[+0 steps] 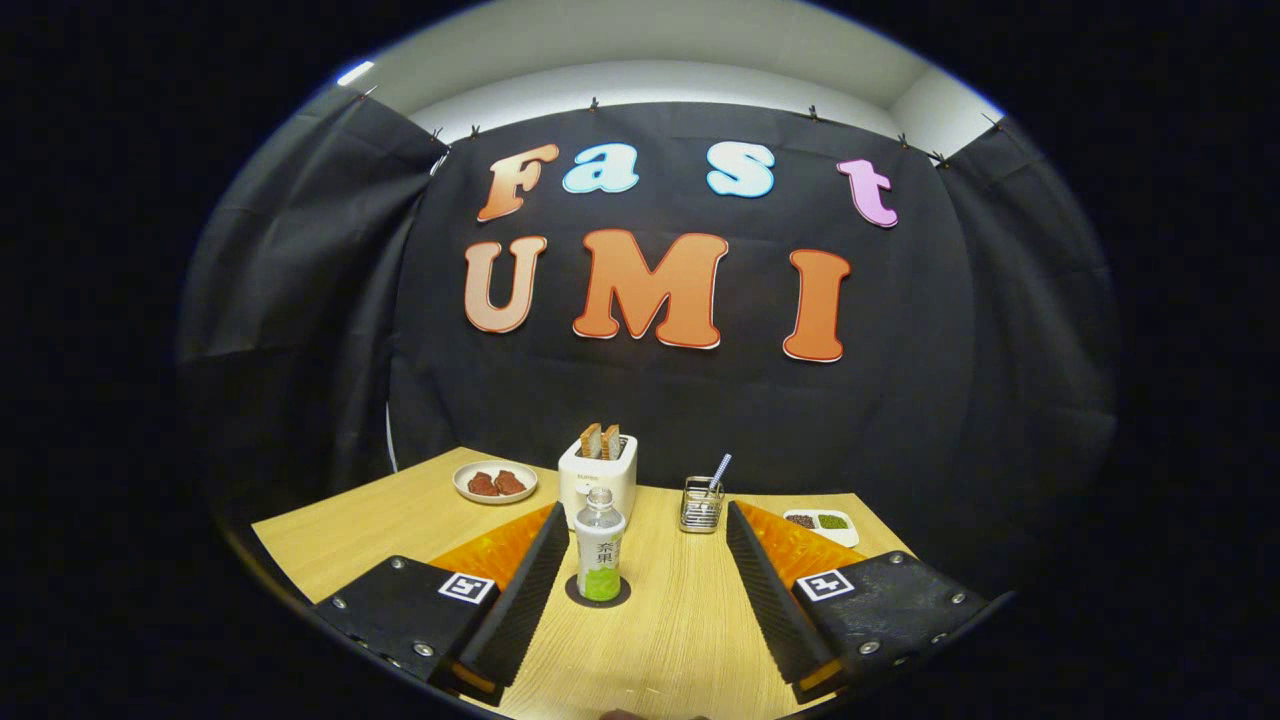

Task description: Take the bottle from table, then pour the juice into the cup, finally place the bottle on the coaster

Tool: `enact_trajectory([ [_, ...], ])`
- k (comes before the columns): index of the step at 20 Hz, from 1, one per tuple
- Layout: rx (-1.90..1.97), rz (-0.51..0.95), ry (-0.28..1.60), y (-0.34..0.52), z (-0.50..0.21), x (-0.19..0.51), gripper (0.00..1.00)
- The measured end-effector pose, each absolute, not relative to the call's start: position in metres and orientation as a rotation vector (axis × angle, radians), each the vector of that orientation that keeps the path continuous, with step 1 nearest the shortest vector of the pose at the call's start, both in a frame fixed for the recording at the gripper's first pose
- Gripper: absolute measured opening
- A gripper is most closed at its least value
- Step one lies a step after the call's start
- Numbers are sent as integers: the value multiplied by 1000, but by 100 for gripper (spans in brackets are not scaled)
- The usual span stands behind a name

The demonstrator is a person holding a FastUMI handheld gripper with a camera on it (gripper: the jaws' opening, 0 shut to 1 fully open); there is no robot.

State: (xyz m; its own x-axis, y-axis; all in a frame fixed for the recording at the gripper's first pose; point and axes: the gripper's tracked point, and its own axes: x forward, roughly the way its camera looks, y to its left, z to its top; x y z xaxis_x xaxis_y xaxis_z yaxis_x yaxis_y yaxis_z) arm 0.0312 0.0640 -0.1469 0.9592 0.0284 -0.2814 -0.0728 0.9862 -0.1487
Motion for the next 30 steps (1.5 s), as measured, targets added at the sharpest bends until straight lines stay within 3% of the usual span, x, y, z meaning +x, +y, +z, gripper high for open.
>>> enact_trajectory([
  [12, -89, 31, 191, 46, -62, -78, 94],
  [22, -134, -20, 181, 53, -41, -157, 94],
  [30, -100, -19, 129, 65, -34, -180, 94],
])
